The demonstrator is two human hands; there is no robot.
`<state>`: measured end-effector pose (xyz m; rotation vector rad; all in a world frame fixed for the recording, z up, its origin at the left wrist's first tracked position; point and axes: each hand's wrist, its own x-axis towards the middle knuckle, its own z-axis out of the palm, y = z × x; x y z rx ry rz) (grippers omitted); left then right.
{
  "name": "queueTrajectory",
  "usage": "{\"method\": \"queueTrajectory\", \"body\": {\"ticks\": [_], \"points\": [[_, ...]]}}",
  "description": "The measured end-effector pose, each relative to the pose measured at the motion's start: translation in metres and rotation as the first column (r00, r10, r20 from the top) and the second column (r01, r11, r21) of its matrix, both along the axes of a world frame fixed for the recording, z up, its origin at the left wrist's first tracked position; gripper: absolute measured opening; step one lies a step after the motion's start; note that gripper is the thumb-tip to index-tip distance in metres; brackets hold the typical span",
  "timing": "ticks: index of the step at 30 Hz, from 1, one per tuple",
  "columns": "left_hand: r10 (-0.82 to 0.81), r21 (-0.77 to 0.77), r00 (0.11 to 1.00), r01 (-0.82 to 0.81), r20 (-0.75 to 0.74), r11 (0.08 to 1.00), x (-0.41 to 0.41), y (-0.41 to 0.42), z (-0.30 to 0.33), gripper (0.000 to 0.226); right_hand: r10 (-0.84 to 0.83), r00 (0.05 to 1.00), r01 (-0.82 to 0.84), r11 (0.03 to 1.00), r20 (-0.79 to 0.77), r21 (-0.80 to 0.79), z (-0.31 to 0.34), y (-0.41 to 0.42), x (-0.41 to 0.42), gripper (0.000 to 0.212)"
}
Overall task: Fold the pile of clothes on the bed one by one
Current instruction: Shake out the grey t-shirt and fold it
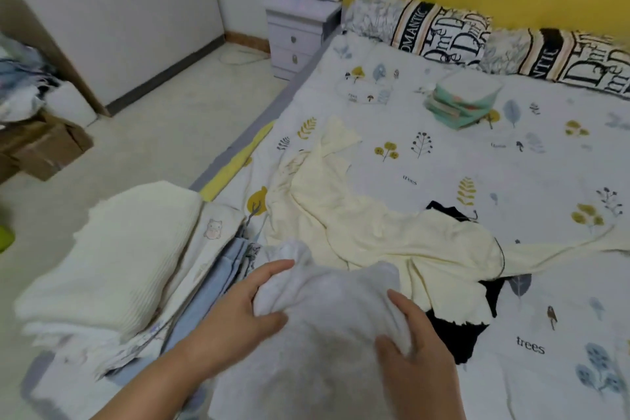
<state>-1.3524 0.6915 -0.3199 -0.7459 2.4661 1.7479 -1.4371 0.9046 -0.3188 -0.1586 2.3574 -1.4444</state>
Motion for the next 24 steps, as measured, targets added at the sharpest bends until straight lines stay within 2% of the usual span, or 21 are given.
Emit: {"method": "queueTrajectory", "body": {"ticks": [3,9,11,18,24], "points": [[0.049,-0.030,0.998,-0.050,-0.039,0.998,0.009,-0.013,0.035,0.066,0.039,0.998,-0.041,0.998,-0.057,-0.039,0.028,-0.014,0.002,0.062],[0.137,-0.041,0.988,-0.141,-0.071,0.989,0.040,-0.056,0.091,0.065,0.186,0.983,-0.183,0.970,-0.001,-0.161,0.065,-0.064,0.013,0.067],[0.158,-0.048,0.985,-0.161,-0.068,0.986,0.051,-0.075,0.103,0.065,0.215,0.976,-0.219,0.964,-0.041,-0.151,0.071,-0.086,0.021,0.068],[0.191,-0.065,0.978,-0.197,-0.086,0.978,0.079,-0.163,0.122,0.065,0.263,0.961,-0.273,0.954,-0.088,-0.126,0.083,-0.180,0.043,0.067],[0.161,-0.130,0.982,-0.174,-0.102,0.976,0.089,-0.249,0.114,0.065,0.269,0.952,-0.289,0.948,-0.147,-0.136,0.081,-0.258,0.047,0.068]]}}
